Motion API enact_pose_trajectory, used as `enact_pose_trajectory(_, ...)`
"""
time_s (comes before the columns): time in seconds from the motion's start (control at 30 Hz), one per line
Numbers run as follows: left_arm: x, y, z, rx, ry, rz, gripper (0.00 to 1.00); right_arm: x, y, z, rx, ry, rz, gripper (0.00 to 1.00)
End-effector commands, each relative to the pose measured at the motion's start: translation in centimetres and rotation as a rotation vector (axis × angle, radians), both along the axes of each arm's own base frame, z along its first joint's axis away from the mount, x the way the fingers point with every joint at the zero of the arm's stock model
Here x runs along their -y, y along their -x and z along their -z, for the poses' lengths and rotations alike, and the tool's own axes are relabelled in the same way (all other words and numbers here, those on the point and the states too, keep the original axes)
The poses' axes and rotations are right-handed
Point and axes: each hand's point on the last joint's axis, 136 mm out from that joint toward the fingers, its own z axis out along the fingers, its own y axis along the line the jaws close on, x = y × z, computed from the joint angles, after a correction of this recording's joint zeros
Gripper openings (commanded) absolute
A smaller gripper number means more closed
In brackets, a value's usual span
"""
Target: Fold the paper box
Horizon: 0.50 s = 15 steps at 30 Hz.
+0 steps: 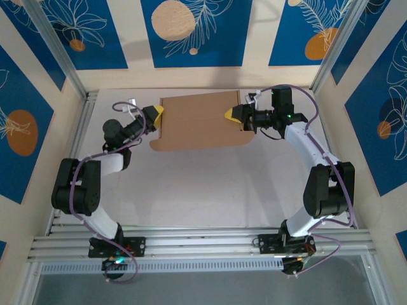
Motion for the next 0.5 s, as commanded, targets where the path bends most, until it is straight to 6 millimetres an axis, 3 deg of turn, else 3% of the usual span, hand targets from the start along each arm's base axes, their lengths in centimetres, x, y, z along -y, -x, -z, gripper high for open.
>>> enact_pose_trajectory(0.0,5.0,5.3,0.3,0.033,-0.163,0.26,0.68,-1.3,-0.2,-2.8,0.128,-0.013,-0.043,0.14)
enact_pose_trajectory(0.13,3.9,4.9,1.8,-0.014,-0.292,0.187,0.73,-1.3,0.5,-4.3,0.16,-0.032,-0.054,0.13)
enact_pose_trajectory(0.47,3.9,4.5,0.4,0.001,-0.208,0.197,0.85,-0.2,1.2,-5.8,0.182,-0.077,-0.053,0.11)
